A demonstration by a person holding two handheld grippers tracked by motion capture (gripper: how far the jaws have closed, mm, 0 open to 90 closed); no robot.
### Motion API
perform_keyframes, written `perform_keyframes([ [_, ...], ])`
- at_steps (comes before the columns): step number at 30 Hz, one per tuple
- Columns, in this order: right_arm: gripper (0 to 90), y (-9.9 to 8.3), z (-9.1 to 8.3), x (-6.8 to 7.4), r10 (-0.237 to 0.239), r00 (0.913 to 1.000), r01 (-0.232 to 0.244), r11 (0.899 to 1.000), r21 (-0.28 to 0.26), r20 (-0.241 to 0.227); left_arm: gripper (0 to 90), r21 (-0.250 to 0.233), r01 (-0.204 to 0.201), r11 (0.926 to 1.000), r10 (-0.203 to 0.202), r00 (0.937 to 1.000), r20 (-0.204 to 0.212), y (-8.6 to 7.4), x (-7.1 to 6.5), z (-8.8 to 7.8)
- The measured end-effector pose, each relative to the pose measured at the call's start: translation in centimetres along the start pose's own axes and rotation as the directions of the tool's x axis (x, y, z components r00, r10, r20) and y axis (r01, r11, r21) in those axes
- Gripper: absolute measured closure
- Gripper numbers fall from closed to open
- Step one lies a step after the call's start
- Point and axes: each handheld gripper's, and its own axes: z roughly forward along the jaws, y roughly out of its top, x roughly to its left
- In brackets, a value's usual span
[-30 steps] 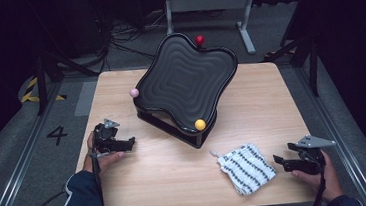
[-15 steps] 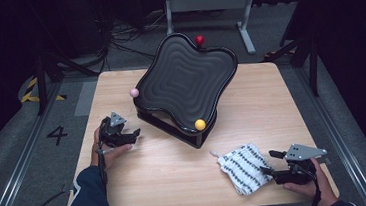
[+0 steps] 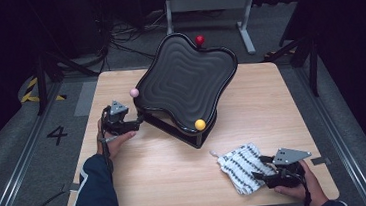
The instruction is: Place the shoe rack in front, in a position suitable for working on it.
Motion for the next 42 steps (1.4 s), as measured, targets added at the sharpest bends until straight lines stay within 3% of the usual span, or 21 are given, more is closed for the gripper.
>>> perform_keyframes([
  [1,36.8,0.0,0.1,0.0,0.002,1.0,-0.002,1.0,0.0,0.001,29.0,0.004,0.017,0.9998,-0.017,0.9999,0.001,0.1,-0.2,0.1],
  [12,36.7,-0.3,0.5,-0.2,0.008,1.0,-0.008,1.0,0.007,0.002,36.0,0.04,-0.023,0.9989,0.024,0.9988,-0.043,1.2,-0.6,2.3],
  [16,36.6,-0.4,0.5,-0.2,0.003,1.0,-0.003,1.0,0.006,0.005,39.6,0.021,0.008,0.9997,-0.007,0.9986,-0.052,1.5,-0.5,2.7],
  [17,36.5,-0.4,0.6,-0.2,0.001,1.0,-0.001,1.0,0.006,0.005,41.5,0.022,-0.016,0.9996,0.018,0.9978,-0.064,1.7,-0.3,2.8],
  [18,36.5,-0.4,0.6,-0.2,0.001,1.0,-0.001,1.0,0.005,0.005,42.3,0.023,-0.007,0.9997,0.008,0.9979,-0.065,1.7,-0.3,2.9],
  [24,36.5,-0.5,0.6,-0.2,0.004,1.0,-0.004,1.0,-0.001,0.004,55.2,0.042,-0.032,0.9986,0.033,0.9989,-0.034,1.7,-0.3,2.9],
  [31,36.5,-0.7,0.5,-0.5,0.015,0.9998,-0.015,1.0,-0.002,0.011,60.6,0.024,0.014,0.9996,-0.015,0.9997,0.018,1.4,-0.3,2.4],
  [33,36.5,-0.7,0.4,-0.5,0.022,0.9997,-0.022,1.0,0.002,0.01,62.5,0.018,-0.008,0.9998,0.007,0.9993,0.036,1.2,-0.3,2.2],
  [34,36.5,-0.7,0.4,-0.6,0.022,0.9997,-0.022,1.0,0.001,0.011,63.6,0.019,0.0,0.9998,-0.001,0.999,0.044,1.1,-0.5,2.1],
  [36,36.5,-0.7,0.4,-0.6,0.023,0.9997,-0.023,1.0,0.002,0.012,64.3,0.016,-0.033,0.9993,0.033,0.9983,0.049,1.0,-0.7,1.8],
  [39,36.5,-0.7,0.4,-0.6,0.022,0.9997,-0.022,1.0,0.0,0.012,66.3,0.014,-0.031,0.9994,0.03,0.997,0.072,0.8,-1.0,1.5],
  [42,36.5,-0.7,0.4,-0.6,0.023,0.9996,-0.023,1.0,0.001,0.013,68.0,0.018,-0.053,0.9984,0.051,0.9953,0.082,0.8,-1.2,1.2],
])
